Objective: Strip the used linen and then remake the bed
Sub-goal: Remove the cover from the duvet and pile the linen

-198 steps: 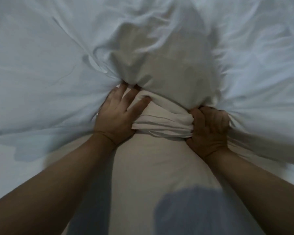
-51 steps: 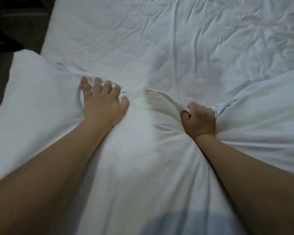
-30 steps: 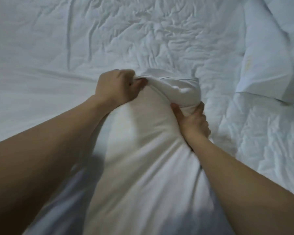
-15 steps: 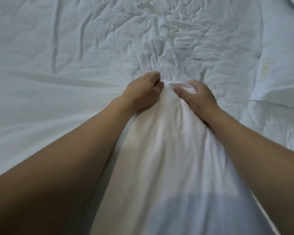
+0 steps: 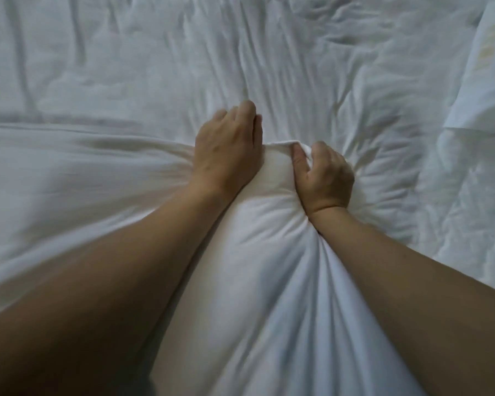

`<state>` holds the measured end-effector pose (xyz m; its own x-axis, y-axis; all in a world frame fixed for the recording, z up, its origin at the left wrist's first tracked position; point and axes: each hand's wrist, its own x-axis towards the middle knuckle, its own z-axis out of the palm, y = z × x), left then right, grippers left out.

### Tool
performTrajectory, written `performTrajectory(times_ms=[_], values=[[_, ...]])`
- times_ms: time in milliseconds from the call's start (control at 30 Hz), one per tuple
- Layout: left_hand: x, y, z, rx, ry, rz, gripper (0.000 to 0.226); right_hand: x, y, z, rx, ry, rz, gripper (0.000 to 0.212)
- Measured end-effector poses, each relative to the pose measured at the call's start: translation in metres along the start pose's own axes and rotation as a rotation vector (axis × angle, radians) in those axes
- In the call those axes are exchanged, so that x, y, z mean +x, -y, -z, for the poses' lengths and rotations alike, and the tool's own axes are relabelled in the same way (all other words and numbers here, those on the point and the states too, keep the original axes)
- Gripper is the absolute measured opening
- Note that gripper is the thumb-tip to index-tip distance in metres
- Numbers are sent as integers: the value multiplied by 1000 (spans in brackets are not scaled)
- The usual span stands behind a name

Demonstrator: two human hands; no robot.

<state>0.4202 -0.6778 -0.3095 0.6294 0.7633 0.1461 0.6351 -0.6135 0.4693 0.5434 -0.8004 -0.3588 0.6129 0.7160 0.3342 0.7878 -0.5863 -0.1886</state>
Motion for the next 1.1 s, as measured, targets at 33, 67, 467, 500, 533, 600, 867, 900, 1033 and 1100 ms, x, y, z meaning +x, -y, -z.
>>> performTrajectory(times_ms=[33, 67, 467, 500, 533, 600, 867, 900, 1033, 1100], values=[[-7, -7, 9, 19, -11, -49, 21, -2, -2, -6, -13, -7, -3, 38], [-23, -13, 20, 37, 26, -105, 26, -3, -5, -11, -19, -11, -11, 37], [-130, 33, 30, 373, 267, -282, 78, 7, -8, -25, 49, -146, -34, 37], [-131, 36, 28, 378, 249, -285, 78, 8, -8, -25, 48, -135, -35, 37], [-132, 39, 26, 382, 233, -287, 79, 9, -8, -25, 53, -116, -40, 37], [-130, 40, 22, 384, 216, -295, 80, 10, -7, -23, 74, -73, -66, 37], [-132, 46, 20, 456, 239, -264, 82, -19, 49, 79, 37, 113, -181, 56], [-133, 43, 23, 469, 249, -259, 81, -57, 49, 103, 47, 203, -131, 64], [-145, 17, 44, 477, 261, -238, 76, -203, 18, 172, -143, 409, 116, 65], [-175, -10, 63, 386, 245, -167, 70, -227, -2, 170, -143, 455, 63, 64]])
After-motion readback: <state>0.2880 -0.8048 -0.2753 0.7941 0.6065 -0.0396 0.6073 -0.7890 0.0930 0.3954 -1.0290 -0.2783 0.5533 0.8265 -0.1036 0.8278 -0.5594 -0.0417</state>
